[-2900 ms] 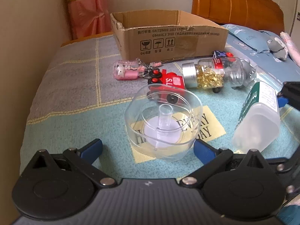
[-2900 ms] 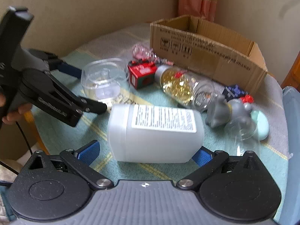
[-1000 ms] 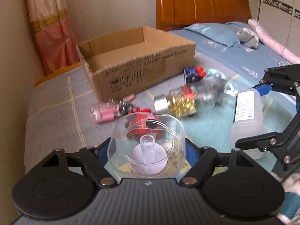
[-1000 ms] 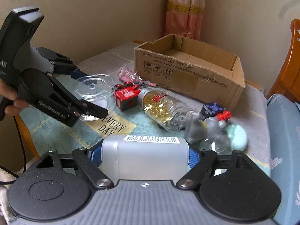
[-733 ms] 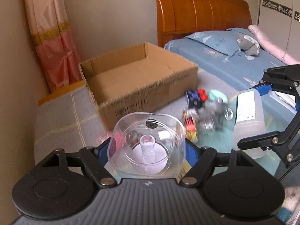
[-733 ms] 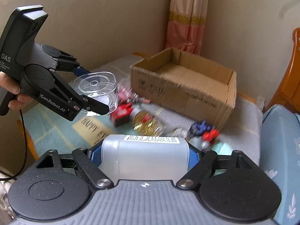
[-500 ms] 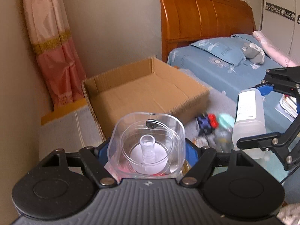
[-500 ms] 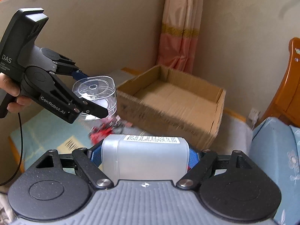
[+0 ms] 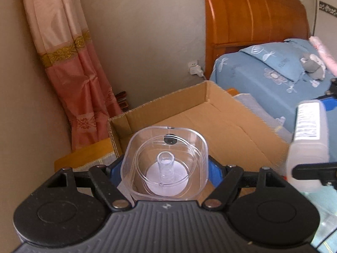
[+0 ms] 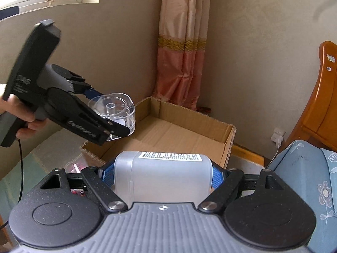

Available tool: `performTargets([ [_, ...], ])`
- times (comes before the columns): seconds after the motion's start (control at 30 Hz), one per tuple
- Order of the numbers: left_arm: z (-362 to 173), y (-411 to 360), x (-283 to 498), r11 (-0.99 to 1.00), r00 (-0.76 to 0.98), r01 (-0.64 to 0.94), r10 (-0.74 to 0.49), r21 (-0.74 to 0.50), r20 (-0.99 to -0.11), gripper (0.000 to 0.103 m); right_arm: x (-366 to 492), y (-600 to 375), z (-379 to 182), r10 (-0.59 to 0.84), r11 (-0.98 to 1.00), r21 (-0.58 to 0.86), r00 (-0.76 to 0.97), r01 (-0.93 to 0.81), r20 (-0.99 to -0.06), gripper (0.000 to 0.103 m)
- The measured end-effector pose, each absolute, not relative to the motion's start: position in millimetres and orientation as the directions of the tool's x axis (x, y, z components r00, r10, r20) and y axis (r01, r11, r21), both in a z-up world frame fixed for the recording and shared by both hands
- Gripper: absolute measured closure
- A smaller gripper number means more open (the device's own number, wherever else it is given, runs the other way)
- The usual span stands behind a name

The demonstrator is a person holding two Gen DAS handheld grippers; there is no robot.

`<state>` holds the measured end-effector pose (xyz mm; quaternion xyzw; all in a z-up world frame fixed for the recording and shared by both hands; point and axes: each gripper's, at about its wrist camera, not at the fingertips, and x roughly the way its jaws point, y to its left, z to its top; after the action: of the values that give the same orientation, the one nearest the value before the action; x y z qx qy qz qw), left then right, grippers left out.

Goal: Organize rigid objects
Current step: 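Lower the clear cup into the box with the left tool while the right tool places the white bottle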

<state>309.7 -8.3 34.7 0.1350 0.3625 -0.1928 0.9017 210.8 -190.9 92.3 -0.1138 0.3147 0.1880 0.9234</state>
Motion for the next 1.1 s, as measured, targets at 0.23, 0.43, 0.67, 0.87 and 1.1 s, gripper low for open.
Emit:
performTargets([
  [0.23,20,-17,349,0.901,0.654,0.422,-0.227,0.099,-0.721,0.026,236,-193,91,0.249,0.915,-0.093,0.732,-0.392,-0.635,0.016],
  [0.43,8,-13,359,0.917,0.658,0.389,-0.211,0.087,-0.723,0.009,249,-196,85,0.23,0.92,-0.097,0.724,-0.379,-0.651,0.016],
  [0.67,20,3,332,0.914,0.674,0.395,-0.224,0.088,-0.704,0.008,273,-199,74,0.215,0.925,-0.088,0.703,-0.368,-0.678,0.016],
  [0.87,30,11,301,0.911,0.692,0.402,-0.239,0.088,-0.681,0.003,305,-199,66,0.19,0.934,-0.088,0.69,-0.347,-0.698,0.016],
  [1.1,32,14,287,0.91,0.687,0.407,-0.252,0.073,-0.682,0.003,344,-195,54,0.159,0.948,-0.078,0.67,-0.31,-0.725,0.016],
])
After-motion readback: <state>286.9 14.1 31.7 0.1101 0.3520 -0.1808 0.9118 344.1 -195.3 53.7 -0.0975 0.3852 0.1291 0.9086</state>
